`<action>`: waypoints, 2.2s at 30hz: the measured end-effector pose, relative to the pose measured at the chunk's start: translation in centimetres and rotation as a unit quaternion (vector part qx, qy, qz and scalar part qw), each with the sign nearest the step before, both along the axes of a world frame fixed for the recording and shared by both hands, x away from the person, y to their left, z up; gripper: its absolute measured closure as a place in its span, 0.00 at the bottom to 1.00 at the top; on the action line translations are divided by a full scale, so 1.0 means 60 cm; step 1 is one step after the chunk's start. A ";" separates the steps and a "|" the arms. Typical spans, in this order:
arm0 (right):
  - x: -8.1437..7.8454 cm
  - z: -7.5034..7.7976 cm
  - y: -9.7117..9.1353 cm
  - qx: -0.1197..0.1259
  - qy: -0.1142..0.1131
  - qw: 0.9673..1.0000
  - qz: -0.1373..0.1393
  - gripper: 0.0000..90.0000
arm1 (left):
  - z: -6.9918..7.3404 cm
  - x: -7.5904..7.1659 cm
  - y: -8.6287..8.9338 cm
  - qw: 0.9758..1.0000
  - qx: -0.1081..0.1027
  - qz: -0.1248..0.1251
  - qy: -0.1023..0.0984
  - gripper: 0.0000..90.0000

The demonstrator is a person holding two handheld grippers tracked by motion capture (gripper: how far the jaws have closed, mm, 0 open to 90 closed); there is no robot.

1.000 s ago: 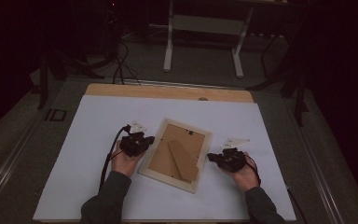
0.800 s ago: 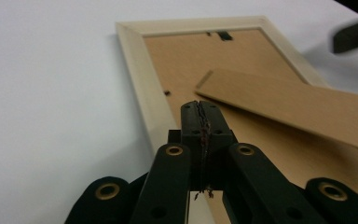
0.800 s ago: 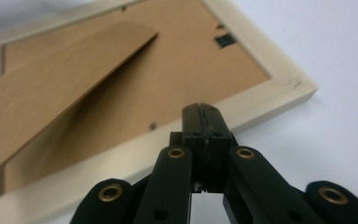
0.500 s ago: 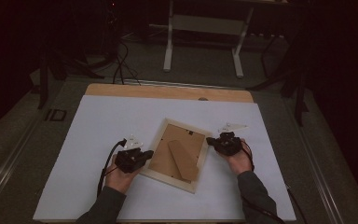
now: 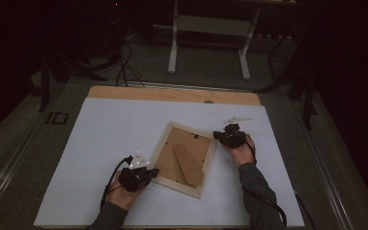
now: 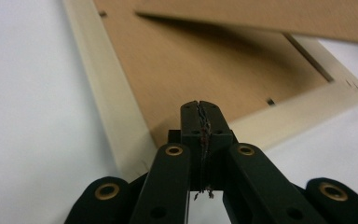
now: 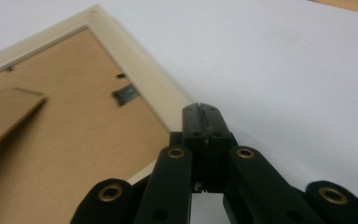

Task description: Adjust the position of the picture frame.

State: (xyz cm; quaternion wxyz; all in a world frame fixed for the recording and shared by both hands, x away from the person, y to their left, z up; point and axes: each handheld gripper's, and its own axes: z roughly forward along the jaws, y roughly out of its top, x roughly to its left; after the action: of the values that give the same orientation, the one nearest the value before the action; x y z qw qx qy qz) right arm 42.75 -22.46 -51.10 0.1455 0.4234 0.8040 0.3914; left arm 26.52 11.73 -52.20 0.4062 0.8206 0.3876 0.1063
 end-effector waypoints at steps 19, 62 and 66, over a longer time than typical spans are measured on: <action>0.037 -0.010 0.016 -0.011 0.012 0.999 -0.041 1.00 | -0.018 -0.041 -0.010 0.999 0.024 -0.038 0.018 0.99; 0.050 -0.014 0.008 -0.036 0.038 0.998 -0.041 1.00 | -0.022 -0.026 -0.019 0.998 0.040 -0.033 0.023 1.00; 0.050 -0.015 0.004 -0.037 0.040 0.998 -0.043 1.00 | -0.022 -0.020 -0.016 0.999 0.040 -0.027 0.024 1.00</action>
State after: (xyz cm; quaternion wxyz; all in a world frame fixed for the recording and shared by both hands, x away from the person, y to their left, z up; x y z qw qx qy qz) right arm 45.77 -22.20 -52.00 0.1455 0.4673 0.8043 0.3370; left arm 25.32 10.75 -53.52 0.3666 0.8485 0.3707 0.0910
